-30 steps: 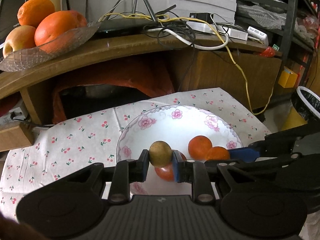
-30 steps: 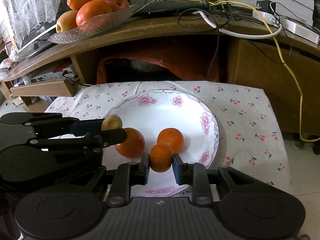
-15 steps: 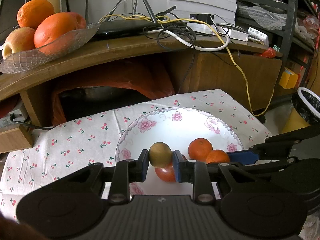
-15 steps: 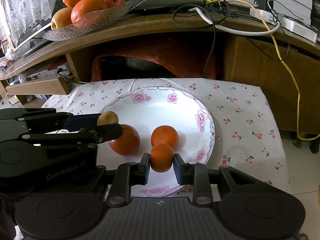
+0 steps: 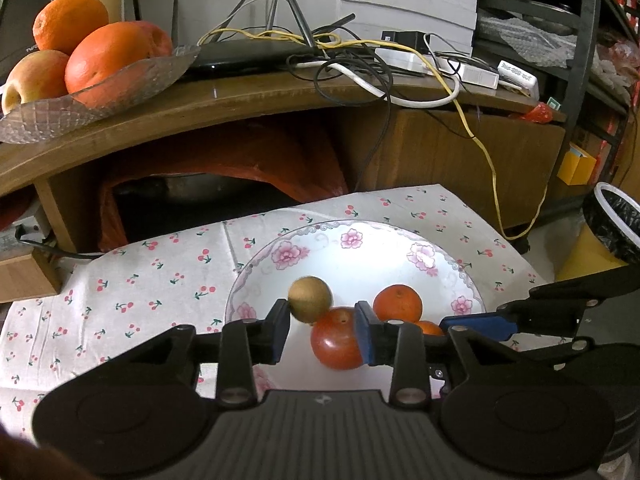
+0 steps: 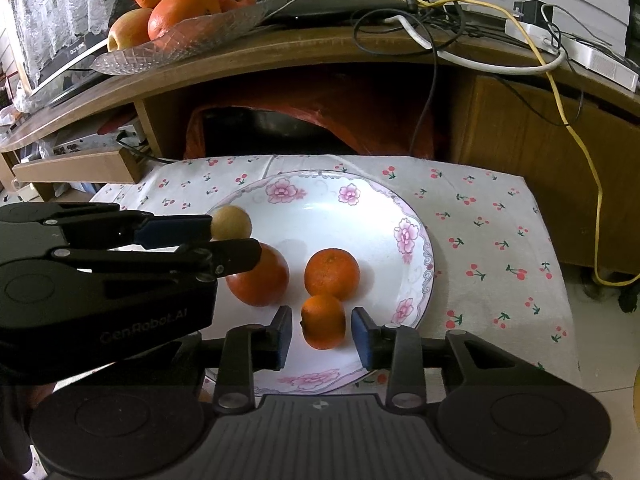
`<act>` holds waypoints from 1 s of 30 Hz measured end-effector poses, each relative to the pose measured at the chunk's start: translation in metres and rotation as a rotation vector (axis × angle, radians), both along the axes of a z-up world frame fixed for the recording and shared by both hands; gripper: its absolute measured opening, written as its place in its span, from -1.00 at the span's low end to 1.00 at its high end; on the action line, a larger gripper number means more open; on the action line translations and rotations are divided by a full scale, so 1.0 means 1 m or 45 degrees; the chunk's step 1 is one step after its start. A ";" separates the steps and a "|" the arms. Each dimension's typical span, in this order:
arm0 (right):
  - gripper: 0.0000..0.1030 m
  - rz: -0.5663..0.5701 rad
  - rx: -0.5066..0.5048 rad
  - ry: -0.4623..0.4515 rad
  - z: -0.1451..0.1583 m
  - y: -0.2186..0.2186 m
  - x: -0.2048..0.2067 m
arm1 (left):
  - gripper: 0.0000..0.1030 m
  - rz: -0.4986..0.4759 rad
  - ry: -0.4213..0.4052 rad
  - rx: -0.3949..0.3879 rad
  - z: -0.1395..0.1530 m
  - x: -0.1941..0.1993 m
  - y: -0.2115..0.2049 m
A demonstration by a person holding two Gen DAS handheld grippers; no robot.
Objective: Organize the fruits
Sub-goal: 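Open both tools to release the kiwi and orange into the bowl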
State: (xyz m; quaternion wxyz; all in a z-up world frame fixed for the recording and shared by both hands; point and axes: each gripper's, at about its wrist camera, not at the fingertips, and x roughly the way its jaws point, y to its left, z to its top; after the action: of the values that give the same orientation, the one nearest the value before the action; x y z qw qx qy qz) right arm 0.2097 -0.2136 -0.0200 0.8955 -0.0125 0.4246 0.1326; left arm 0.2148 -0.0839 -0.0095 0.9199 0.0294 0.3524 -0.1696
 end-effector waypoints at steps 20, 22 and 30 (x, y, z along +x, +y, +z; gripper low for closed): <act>-0.32 0.022 -0.066 -0.087 0.014 0.006 -0.009 | -0.21 0.044 -0.033 0.017 0.012 -0.015 0.010; -0.32 0.026 -0.076 -0.096 0.015 0.006 -0.010 | -0.21 0.047 -0.035 0.020 0.012 -0.016 0.011; -0.31 0.012 -0.080 -0.120 0.020 0.005 -0.013 | -0.21 0.052 -0.036 0.030 0.015 -0.023 0.015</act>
State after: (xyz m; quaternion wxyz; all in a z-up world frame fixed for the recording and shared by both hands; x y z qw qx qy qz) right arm 0.1968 -0.2086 -0.0001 0.9131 -0.0489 0.3857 0.1227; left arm 0.1918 -0.0692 0.0053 0.9277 0.0353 0.3417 -0.1461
